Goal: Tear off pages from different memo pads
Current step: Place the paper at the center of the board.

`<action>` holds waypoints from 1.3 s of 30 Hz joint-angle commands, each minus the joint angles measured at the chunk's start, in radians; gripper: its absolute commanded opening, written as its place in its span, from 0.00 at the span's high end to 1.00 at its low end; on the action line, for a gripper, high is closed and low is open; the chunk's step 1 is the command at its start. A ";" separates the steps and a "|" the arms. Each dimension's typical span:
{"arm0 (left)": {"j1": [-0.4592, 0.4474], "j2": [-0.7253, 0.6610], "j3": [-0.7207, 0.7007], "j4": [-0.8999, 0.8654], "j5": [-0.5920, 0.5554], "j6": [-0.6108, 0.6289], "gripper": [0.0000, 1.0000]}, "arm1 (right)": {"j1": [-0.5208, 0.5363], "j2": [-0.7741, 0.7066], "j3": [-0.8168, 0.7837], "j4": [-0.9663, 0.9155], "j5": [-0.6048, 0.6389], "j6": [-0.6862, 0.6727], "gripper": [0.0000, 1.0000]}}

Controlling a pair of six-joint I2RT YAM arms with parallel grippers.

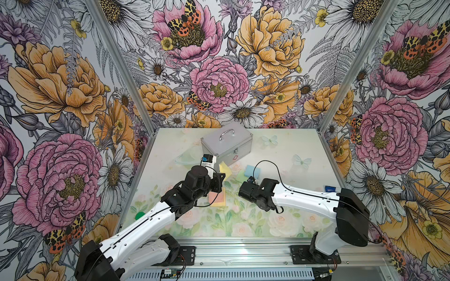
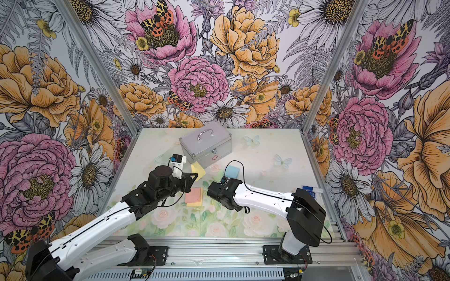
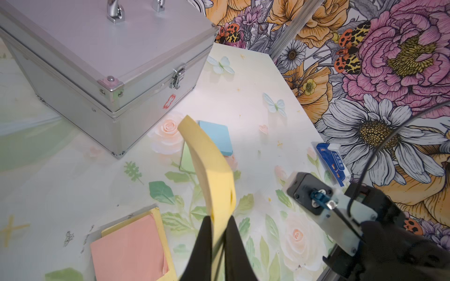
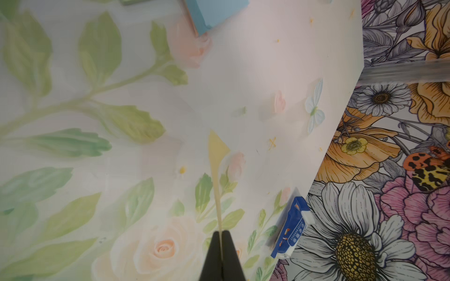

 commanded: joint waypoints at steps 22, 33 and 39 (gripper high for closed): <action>-0.065 -0.189 -0.072 0.001 -0.280 -0.029 1.00 | 0.251 0.355 0.032 -0.003 -0.092 -0.060 0.98; -0.064 -0.174 -0.068 0.001 -0.277 -0.025 1.00 | 0.253 0.341 0.044 0.011 -0.118 -0.093 0.56; -0.063 -0.166 -0.066 0.001 -0.274 -0.024 1.00 | 0.243 0.252 0.046 0.041 -0.214 -0.103 0.48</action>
